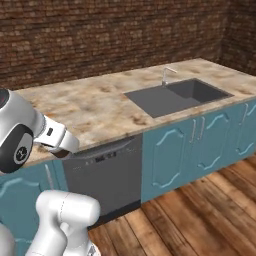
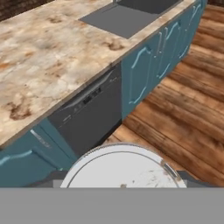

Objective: Move the drinks to the dining counter.

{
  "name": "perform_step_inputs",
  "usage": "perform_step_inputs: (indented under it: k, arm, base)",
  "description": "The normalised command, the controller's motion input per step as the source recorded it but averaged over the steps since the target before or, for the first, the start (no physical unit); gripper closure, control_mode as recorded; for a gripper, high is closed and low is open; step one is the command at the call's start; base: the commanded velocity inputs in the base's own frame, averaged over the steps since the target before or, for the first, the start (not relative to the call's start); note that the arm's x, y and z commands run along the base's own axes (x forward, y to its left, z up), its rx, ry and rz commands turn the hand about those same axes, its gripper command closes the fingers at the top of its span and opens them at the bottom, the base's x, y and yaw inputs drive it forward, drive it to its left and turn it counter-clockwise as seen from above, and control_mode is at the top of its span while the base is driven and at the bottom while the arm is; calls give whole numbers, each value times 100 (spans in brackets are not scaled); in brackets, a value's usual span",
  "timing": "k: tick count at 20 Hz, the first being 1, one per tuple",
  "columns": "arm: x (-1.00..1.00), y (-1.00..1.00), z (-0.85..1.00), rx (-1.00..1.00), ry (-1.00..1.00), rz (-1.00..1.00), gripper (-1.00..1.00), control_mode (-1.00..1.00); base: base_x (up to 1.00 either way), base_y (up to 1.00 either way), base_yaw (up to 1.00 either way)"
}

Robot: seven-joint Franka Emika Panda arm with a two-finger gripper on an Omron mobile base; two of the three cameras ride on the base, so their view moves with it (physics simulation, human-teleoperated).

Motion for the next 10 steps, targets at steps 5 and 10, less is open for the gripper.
perform_step_inputs:
  k: [5,10]
  arm:
    - [0,0,0,0,0,0,100,100]
    - [0,0,0,0,0,0,100,100]
  base:
    - [-5,30,35]
    - [-3,26,35]
